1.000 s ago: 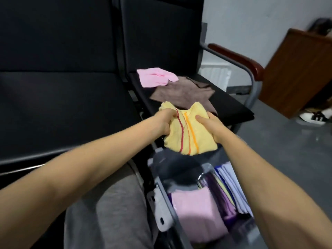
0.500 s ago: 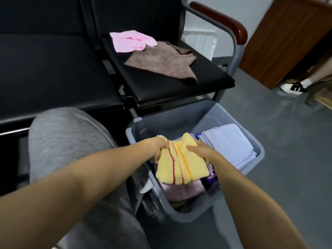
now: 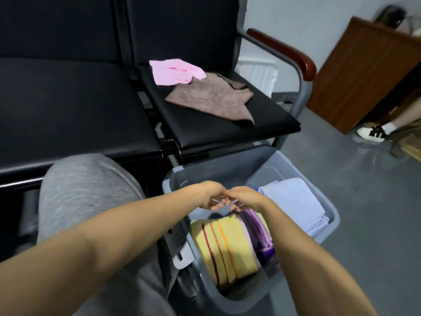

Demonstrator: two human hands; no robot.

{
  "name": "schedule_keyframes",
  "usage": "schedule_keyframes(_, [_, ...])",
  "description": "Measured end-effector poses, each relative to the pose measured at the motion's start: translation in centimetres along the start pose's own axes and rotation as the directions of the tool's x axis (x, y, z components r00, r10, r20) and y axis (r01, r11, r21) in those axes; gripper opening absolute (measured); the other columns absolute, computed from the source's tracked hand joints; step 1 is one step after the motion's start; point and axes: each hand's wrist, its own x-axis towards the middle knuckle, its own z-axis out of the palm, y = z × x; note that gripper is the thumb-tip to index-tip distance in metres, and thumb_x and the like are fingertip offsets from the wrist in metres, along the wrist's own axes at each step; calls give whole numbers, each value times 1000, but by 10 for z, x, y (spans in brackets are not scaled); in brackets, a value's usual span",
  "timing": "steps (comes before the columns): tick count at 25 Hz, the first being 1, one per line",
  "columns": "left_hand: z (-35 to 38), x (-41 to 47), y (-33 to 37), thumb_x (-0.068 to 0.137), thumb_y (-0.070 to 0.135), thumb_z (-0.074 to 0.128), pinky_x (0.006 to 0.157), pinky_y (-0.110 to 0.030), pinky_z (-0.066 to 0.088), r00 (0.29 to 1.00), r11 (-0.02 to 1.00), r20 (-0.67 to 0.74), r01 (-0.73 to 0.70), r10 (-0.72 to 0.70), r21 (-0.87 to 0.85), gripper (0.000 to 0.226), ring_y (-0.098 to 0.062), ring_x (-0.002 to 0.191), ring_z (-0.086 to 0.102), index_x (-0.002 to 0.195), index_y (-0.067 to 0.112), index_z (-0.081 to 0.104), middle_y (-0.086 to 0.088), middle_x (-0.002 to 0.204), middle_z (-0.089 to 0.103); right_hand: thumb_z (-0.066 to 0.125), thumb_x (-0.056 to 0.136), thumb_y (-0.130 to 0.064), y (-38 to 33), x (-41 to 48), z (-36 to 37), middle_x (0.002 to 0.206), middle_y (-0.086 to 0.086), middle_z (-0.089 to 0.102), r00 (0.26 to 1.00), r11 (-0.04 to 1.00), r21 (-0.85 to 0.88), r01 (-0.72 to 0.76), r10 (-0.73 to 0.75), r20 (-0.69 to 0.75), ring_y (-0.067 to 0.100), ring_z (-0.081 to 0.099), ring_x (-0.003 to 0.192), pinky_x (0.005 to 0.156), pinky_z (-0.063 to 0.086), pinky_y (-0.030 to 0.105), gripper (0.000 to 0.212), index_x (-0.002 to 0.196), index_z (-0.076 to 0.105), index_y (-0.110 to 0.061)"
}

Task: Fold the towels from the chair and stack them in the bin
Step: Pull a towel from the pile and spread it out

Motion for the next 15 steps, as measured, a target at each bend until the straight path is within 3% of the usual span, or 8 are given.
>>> schedule_keyframes(3, [-5, -17, 33, 95, 15, 44, 52, -15, 35, 991, 985, -28, -135, 133, -110, 30, -5, 46, 50, 66, 13, 50, 6, 41, 53, 47, 98, -22, -39, -5, -7, 55, 0, 55, 983, 975, 151, 162, -146, -111, 5, 47, 40, 41, 35, 15, 32, 67, 46, -16])
schedule_keyframes(7, [-28, -48, 82, 95, 12, 33, 52, -17, 38, 964, 948, -47, -267, 263, -176, 30, -8, 49, 51, 69, 11, 49, 0, 52, 53, 47, 97, -18, -94, -3, -18, 32, -8, 41, 914, 930, 169, 328, -267, -305, 7, 35, 37, 34, 20, 14, 39, 59, 37, -19])
schedule_keyframes(10, [-62, -77, 111, 96, 10, 29, 60, -20, 39, 940, 923, -68, -341, 334, -180, 30, -12, 59, 50, 72, 8, 47, -4, 64, 52, 54, 93, -21, -145, 2, -25, 31, -8, 39, 851, 892, 109, 438, -372, -371, 2, 32, 32, 37, 19, 18, 43, 53, 39, -19])
schedule_keyframes(12, [-87, -85, 124, 96, 10, 34, 60, -20, 39, 915, 904, -113, -402, 388, -149, 27, -11, 61, 49, 73, 9, 49, -2, 60, 56, 55, 94, -22, -173, 9, -25, 32, -9, 38, 812, 863, 32, 504, -461, -357, 0, 29, 30, 35, 20, 17, 45, 52, 39, -18])
schedule_keyframes(15, [-119, -67, 126, 95, 10, 41, 55, -21, 37, 807, 844, -300, -536, 508, -14, 29, -11, 56, 49, 68, 13, 53, 1, 55, 58, 52, 96, -17, -199, 29, -21, 43, -9, 42, 749, 804, -87, 588, -582, -315, -1, 34, 37, 43, 25, 14, 42, 54, 47, -15])
